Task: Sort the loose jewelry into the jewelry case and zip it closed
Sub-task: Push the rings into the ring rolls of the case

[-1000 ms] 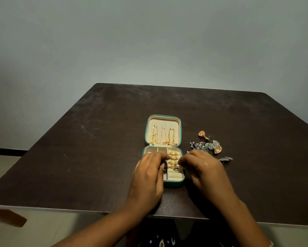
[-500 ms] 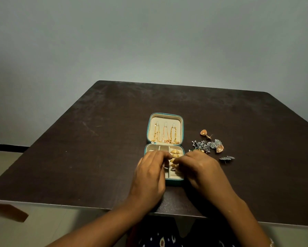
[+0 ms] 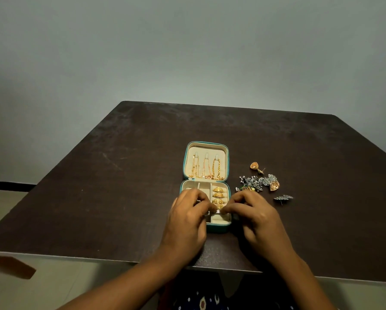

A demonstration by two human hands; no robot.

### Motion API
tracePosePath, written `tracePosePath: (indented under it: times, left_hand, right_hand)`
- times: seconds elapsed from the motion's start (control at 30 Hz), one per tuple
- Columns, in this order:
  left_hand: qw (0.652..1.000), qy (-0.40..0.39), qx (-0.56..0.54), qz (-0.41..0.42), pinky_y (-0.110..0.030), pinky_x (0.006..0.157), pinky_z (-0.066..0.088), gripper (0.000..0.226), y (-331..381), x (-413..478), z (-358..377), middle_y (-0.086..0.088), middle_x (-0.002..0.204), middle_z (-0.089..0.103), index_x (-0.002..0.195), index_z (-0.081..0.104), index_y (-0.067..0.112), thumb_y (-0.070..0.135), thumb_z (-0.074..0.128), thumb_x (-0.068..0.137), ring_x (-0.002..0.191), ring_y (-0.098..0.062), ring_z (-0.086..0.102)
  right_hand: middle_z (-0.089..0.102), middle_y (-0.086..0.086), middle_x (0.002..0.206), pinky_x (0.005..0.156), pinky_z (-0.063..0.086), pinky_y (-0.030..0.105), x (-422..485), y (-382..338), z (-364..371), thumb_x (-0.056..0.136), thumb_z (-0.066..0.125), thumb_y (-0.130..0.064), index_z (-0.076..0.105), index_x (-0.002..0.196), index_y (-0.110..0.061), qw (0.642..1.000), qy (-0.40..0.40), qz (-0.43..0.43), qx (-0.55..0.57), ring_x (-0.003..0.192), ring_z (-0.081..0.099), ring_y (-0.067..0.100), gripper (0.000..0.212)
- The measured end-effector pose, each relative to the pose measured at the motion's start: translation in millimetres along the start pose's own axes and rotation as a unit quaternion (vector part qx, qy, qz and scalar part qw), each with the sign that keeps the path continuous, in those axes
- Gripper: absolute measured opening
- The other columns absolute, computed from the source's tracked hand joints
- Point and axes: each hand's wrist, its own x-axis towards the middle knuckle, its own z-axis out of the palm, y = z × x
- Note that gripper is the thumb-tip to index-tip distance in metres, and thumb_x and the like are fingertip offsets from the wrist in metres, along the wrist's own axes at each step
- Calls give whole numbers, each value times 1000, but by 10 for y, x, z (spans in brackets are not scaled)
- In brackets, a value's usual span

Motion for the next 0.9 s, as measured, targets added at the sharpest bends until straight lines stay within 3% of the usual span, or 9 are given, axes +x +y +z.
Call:
tracePosePath:
  times: [0.07,0.2,0.33,0.43,0.5,0.6,0.77,0.9]
  left_hand:
    - [1000,2,-5,-3,-11,68,33,29,-3,-6,-10,-1,81,57,80,66,11,14,38,73,83,-6,45]
    - [1000,4,-7,3,-6,70,34,28,3,0,-19,1,86,58,84,63,13,14,37,73,86,0,42]
    - [999,21,-6,25,-8,78,34,28,23,16,-33,1,90,57,87,61,12,13,37,73,92,-5,43]
    - [998,42,8,49,-16,84,37,27,28,8,-35,7,97,52,89,61,12,12,39,73,101,-12,43]
    - [997,47,21,60,-21,88,39,28,33,2,-40,3,97,58,90,62,12,11,39,73,105,-14,43]
    - [995,42,27,82,-27,90,39,27,29,-10,-40,-3,93,63,91,61,13,8,40,74,109,-18,44]
    - [993,46,42,99,-33,88,40,25,11,-23,-25,2,98,60,96,53,23,11,41,76,111,-18,45]
    - [992,60,39,104,-34,88,38,27,9,-18,-38,9,101,53,96,52,24,12,40,76,109,-19,45]
  right_hand:
    - [60,-3,89,67,44,21,-22,16,-10,73,45,-3,68,89,-17,1000,-3,16,24,84,54,11,31]
    - [63,-3,91,70,45,18,-1,153,-257,77,39,-20,67,92,-17,999,-43,3,-8,87,53,8,32]
    - [63,-3,90,72,43,19,61,563,-615,71,52,-1,69,89,-17,998,-43,36,-35,85,59,15,29]
    - [62,-2,86,67,43,11,118,781,-777,75,61,10,69,84,-12,991,31,128,-5,80,59,10,25]
    - [62,-1,86,66,41,7,156,849,-784,78,63,5,68,83,-14,982,77,172,26,79,57,7,20]
    - [62,-1,89,66,40,10,115,912,-732,83,62,-3,68,86,-18,978,44,201,29,83,56,6,16]
    - [59,-7,95,70,39,6,-178,903,-687,85,62,-19,67,96,-24,974,27,219,48,88,55,2,13]
    - [58,-6,97,73,40,17,-225,956,-576,88,57,-22,66,103,-25,972,23,232,28,90,54,4,17]
